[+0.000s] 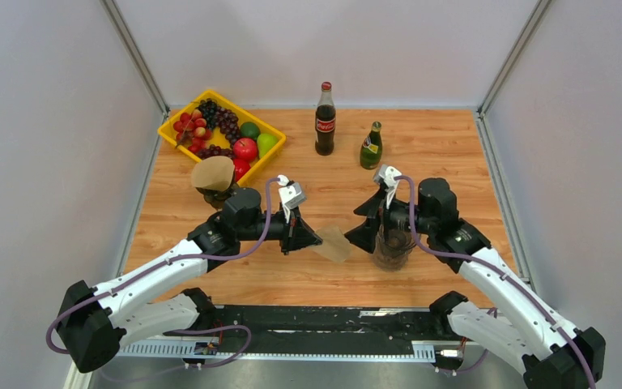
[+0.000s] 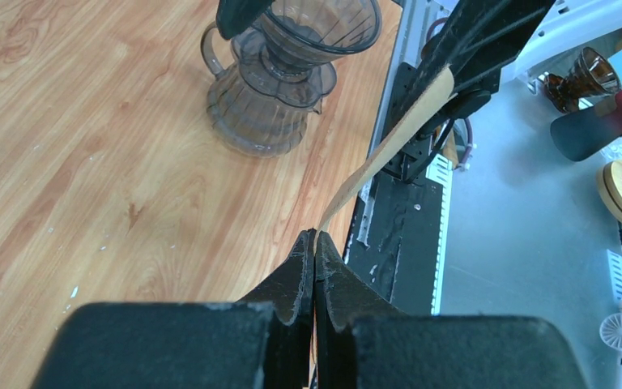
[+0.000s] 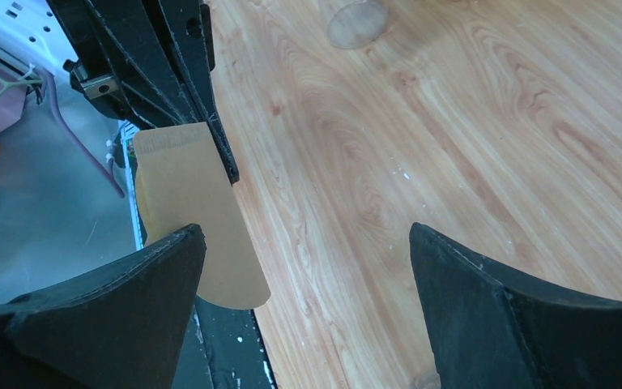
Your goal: Place the coffee filter in the dripper
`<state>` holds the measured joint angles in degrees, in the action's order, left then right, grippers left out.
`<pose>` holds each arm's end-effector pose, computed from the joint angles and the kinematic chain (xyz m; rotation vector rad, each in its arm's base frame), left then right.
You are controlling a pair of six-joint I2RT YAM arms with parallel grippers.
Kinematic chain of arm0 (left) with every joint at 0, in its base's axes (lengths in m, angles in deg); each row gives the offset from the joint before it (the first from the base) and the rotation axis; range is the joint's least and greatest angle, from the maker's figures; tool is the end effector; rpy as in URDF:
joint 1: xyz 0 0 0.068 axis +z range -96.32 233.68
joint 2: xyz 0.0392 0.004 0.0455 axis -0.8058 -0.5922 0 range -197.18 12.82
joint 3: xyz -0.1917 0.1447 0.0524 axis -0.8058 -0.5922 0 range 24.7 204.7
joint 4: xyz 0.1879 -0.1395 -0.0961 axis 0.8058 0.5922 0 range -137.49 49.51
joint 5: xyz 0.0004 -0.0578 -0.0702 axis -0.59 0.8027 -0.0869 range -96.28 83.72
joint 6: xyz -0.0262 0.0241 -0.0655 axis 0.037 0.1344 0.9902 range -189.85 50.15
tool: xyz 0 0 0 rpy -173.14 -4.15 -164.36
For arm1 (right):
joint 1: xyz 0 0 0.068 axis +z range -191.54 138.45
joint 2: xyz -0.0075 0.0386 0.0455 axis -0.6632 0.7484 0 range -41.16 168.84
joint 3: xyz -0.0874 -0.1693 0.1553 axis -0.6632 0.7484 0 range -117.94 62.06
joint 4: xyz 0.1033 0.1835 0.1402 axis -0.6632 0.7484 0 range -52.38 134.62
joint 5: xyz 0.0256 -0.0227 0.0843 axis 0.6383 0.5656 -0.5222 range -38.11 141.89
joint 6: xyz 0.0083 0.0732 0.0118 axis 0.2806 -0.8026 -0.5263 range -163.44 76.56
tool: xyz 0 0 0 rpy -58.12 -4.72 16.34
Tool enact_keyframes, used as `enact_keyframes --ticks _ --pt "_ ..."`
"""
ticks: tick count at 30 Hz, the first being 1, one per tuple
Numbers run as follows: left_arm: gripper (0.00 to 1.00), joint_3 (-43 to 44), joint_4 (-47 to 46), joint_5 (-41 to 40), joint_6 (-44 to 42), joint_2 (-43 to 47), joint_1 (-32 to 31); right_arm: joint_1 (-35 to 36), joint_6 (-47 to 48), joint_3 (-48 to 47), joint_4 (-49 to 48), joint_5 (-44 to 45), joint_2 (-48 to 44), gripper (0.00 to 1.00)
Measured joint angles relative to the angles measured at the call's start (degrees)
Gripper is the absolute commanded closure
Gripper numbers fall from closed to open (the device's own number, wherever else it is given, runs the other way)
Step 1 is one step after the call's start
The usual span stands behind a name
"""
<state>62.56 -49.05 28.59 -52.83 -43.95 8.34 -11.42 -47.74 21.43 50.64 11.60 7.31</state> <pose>0.1524 -0.2051 0.2539 0.9291 1.8106 -1.2877 0.1693 0.1450 0.2740 -0.9085 1.7752 1.0716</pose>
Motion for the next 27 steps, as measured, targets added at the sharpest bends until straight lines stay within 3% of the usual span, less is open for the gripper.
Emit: enact_keyframes --ticks 11,18,27 --pt "1.00 0.00 -0.79 -0.04 0.59 -0.31 0.00 8.04 0.22 -1.75 0.22 4.90 4.57 0.00" --pt "1.00 0.00 -0.74 -0.57 0.61 -0.28 0.00 8.48 0.17 -2.19 0.79 10.38 3.43 0.00" --pt "1.00 0.00 0.46 -2.25 0.61 0.72 0.00 8.46 0.09 -5.20 6.29 26.84 -1.31 0.00"
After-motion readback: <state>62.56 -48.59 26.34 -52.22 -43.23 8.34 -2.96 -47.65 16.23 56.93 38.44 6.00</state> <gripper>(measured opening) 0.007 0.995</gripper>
